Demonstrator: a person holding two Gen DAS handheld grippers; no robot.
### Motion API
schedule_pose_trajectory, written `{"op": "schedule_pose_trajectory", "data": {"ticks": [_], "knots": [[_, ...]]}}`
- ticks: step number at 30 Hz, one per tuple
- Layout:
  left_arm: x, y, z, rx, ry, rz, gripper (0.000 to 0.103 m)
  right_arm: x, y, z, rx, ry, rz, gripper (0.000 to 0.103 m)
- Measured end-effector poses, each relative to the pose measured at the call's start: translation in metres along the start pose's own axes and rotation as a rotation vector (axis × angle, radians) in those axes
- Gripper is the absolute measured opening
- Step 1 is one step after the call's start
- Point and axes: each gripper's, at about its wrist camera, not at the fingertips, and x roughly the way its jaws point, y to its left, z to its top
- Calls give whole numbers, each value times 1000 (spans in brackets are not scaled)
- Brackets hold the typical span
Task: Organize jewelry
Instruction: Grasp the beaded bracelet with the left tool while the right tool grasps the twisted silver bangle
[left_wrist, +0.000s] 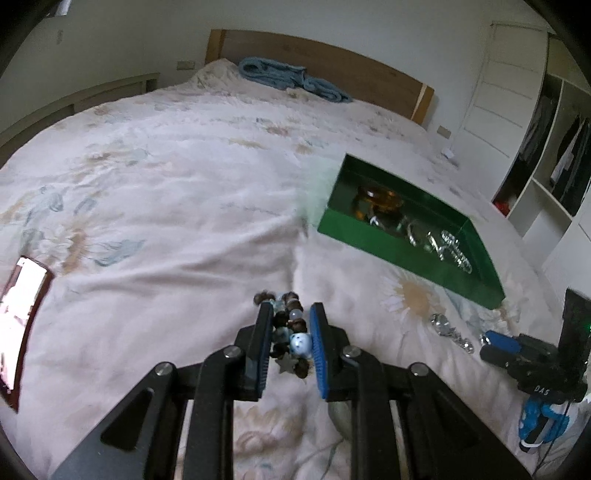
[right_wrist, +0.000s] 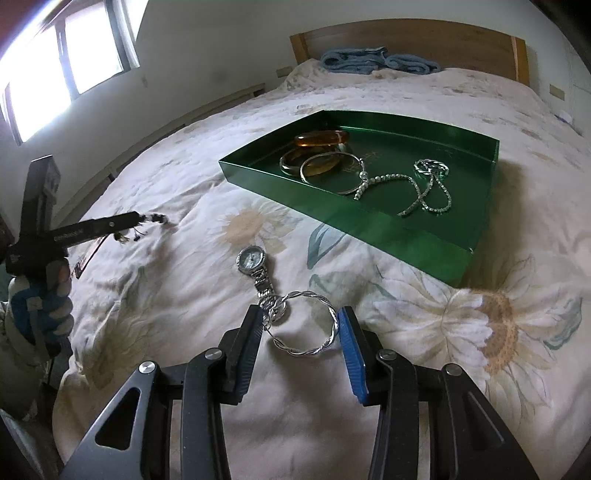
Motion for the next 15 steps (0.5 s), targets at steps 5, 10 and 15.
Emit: {"op": "schedule_pose_trajectory", "data": {"ticks": [5, 10, 15], "knots": [[-25, 3, 5, -9, -39, -8, 19, -17, 3, -6, 11, -15, -13, 42], [-44, -1, 5, -6, -60, -21, 19, -40, 5, -11, 19, -43, -36, 42], [-57, -10, 11, 7, -81, -43, 19, -63, 3, -10, 26, -79, -70, 42]]}}
